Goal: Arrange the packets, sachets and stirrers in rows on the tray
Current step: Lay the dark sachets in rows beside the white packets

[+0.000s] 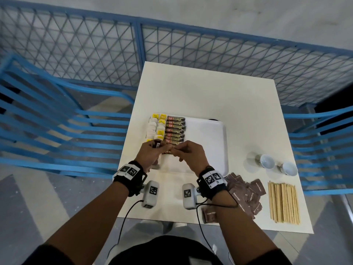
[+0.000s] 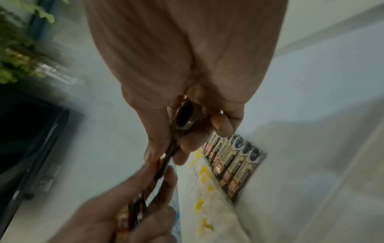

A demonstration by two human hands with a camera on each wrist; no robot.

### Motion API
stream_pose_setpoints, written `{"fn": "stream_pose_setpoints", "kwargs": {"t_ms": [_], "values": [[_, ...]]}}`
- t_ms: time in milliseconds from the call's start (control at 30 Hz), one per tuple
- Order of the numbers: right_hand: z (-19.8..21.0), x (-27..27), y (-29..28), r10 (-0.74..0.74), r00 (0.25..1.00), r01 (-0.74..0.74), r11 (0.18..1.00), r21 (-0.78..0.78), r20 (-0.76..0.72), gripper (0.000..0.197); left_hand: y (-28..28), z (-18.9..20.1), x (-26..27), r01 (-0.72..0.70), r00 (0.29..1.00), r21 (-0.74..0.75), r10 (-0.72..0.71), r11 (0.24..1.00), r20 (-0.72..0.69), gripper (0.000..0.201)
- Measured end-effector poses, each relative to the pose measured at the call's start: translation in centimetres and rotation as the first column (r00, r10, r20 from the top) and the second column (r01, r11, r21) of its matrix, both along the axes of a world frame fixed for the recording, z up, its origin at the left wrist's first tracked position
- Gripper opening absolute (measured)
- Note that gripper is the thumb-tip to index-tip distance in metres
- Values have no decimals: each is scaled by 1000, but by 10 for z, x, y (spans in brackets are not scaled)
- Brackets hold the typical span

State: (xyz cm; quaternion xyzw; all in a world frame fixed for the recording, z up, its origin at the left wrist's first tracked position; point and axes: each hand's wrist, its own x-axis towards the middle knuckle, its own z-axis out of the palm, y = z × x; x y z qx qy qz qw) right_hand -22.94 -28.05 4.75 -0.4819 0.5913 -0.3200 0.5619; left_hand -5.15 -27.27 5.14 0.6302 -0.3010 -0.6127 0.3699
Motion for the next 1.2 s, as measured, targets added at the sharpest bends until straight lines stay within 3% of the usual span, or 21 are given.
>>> {"fn": "stream_pose_setpoints", "kwargs": {"t_ms": [200, 333, 400, 500, 600, 667, 900, 1200], "values": [[-13, 10, 0, -77, 973, 48, 990, 134, 216, 18, -9, -17, 28, 46, 999, -4, -45, 999, 7, 20], [-25, 16, 6, -11, 977, -30, 982, 187, 215, 27, -9, -28, 40, 54, 997, 24, -55, 998, 49, 16], [-33, 19, 3, 3, 991, -26, 985, 168, 137, 27, -9, -31, 44, 36, 997, 21, -37, 999, 70, 14], [-52, 20, -11, -39, 980, 34, 999, -27, -195, 19, -11, -34, 53, 3, 992, 11, -4, 1000, 123, 8], [-69, 22, -21, -6, 806, -179, 951, -253, -592, 31, -15, -36, 63, 8, 989, 15, -10, 1000, 147, 11], [-79, 22, -25, 22, 682, -349, 888, -298, -731, 45, -16, -38, 68, 3, 987, 20, -6, 1000, 159, 11], [-90, 18, -28, 46, 592, -470, 830, -299, -805, 53, -15, -51, 80, -57, 988, 59, 48, 997, 144, 17], [-87, 19, -28, 57, 565, -474, 838, -268, -823, 52, -19, -48, 78, -58, 992, 72, 49, 996, 117, 16]]}}
